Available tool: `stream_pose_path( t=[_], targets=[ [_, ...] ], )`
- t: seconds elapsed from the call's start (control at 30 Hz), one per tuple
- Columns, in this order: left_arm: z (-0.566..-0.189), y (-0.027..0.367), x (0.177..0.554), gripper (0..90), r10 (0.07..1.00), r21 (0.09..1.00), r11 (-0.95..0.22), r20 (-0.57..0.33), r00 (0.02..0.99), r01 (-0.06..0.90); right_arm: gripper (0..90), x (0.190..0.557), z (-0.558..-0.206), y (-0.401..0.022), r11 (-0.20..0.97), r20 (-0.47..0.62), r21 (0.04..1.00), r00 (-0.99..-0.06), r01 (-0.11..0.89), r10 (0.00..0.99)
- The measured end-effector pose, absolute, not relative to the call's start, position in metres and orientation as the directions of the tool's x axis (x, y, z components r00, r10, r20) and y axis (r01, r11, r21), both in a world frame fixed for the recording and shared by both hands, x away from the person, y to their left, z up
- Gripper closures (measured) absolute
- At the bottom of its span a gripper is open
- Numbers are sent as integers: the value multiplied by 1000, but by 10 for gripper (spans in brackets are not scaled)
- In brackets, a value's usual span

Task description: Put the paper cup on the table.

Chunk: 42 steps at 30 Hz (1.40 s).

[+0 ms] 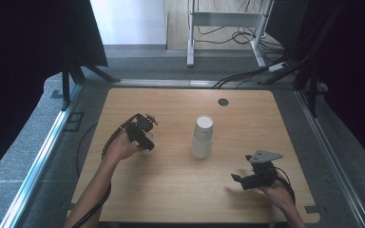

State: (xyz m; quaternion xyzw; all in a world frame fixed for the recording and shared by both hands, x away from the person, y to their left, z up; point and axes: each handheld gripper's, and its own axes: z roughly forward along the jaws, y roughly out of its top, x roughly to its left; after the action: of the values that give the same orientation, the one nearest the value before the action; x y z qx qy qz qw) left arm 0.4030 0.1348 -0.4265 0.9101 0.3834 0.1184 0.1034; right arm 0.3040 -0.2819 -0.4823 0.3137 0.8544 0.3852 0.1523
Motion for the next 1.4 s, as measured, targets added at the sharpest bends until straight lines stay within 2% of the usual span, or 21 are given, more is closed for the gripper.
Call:
stream_pose_path(
  t=[0.43, 1.1, 1.4],
  targets=[
    [-427, 137, 405, 147, 752, 311, -644, 90, 653, 699, 54, 304, -483, -281, 513, -17, 749, -762, 419, 648],
    [-402, 139, 392, 89, 764, 542, -535, -17, 645, 648, 57, 304, -484, -280, 518, -14, 745, -766, 420, 642],
    [-393, 138, 383, 83, 754, 612, -507, -27, 656, 607, 57, 304, -485, -280, 518, -13, 743, -765, 423, 644]
  ],
)
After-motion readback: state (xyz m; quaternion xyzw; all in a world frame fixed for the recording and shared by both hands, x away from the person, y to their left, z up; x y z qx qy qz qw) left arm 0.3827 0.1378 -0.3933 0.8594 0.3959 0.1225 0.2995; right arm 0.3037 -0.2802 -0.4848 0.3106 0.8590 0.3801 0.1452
